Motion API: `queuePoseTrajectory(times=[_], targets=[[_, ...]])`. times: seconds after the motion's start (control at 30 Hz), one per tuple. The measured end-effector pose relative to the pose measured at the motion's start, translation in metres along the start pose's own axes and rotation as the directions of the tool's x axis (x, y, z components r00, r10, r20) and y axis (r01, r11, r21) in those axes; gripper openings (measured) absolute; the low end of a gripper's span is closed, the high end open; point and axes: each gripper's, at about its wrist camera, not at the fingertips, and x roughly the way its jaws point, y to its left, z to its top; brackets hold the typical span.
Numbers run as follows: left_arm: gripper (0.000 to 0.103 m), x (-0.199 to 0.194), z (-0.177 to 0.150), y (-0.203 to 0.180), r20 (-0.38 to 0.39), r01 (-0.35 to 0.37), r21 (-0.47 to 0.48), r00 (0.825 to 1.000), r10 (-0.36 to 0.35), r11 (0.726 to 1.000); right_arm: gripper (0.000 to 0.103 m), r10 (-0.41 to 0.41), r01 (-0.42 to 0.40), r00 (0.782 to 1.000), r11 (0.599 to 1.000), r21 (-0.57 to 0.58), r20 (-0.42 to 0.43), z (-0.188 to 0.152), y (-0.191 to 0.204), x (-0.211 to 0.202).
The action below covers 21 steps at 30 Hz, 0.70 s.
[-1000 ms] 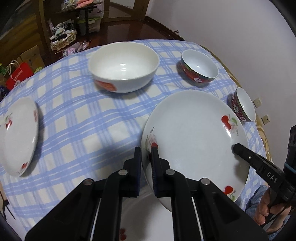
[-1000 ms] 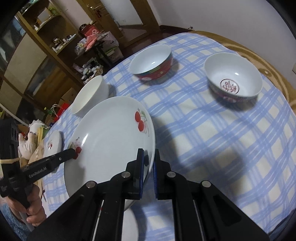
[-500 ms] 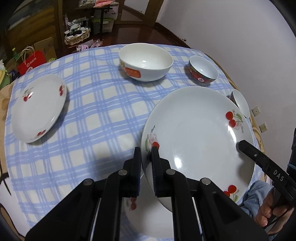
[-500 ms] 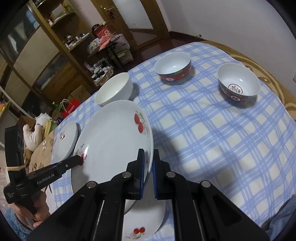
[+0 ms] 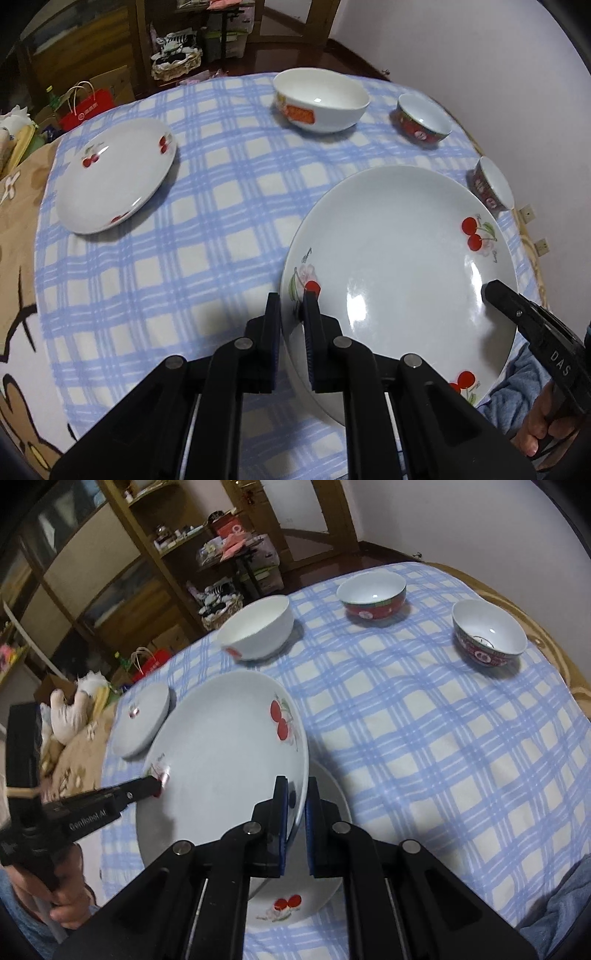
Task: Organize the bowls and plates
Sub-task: 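Lower the held plate onto the other cherry plate with both tools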
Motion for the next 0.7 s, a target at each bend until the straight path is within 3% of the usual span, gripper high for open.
queuePoseTrajectory(times=[0.33, 0.7], targets=[[0.013, 0.03, -0.031, 0.012, -0.077, -0.011, -0.024, 0.997, 0.009, 1.0, 0.009, 0.003, -0.002, 0.998, 1.0, 0.022, -0.066, -0.028, -0.005, 0.022], [0.012, 0.041, -0.036, 0.012, -0.059, 0.006, 0.008, 0.998, -0.006, 1.0, 0.009, -0.02, 0.023, 0.998, 0.999, 0.043, -0.064, -0.028, -0.013, 0.038]])
